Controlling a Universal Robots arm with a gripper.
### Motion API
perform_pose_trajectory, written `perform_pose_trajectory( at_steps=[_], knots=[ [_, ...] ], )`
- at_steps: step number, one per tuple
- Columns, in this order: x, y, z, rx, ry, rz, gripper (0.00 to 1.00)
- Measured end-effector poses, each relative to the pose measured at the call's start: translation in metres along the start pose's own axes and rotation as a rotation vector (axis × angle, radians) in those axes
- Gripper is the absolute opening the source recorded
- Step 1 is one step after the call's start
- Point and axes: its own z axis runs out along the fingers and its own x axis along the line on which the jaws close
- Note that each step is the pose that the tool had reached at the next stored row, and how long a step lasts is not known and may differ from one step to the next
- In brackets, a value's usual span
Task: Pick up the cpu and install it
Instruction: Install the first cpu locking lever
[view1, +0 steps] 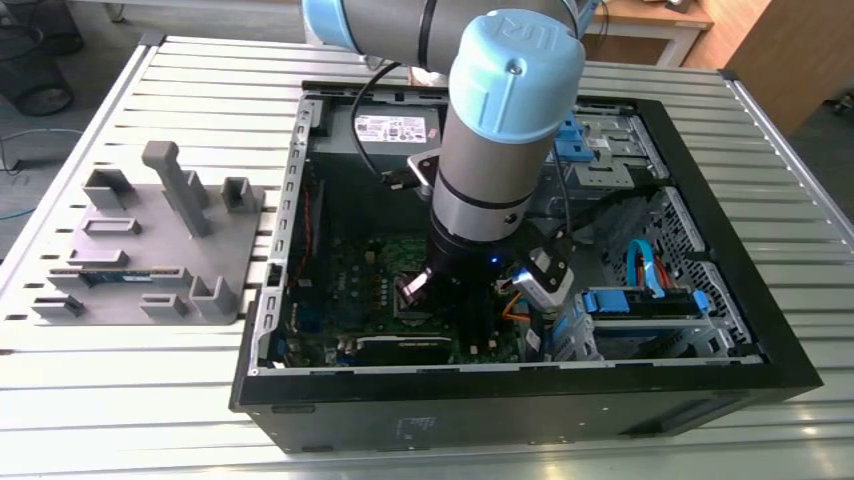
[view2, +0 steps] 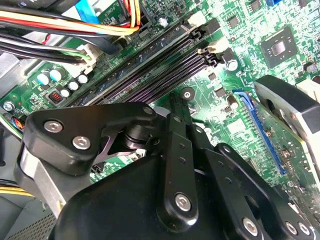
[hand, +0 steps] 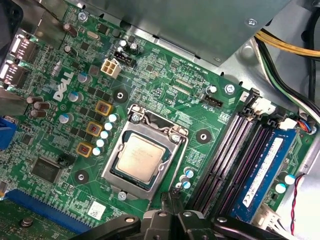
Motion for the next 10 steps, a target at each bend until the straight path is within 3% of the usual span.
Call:
perform_pose_trajectory(
  at_steps=[10],
  knots=[
    [0.0012, -0.0027, 0.0002, -0.0241, -0.0117, -0.003, 0.11]
  ],
)
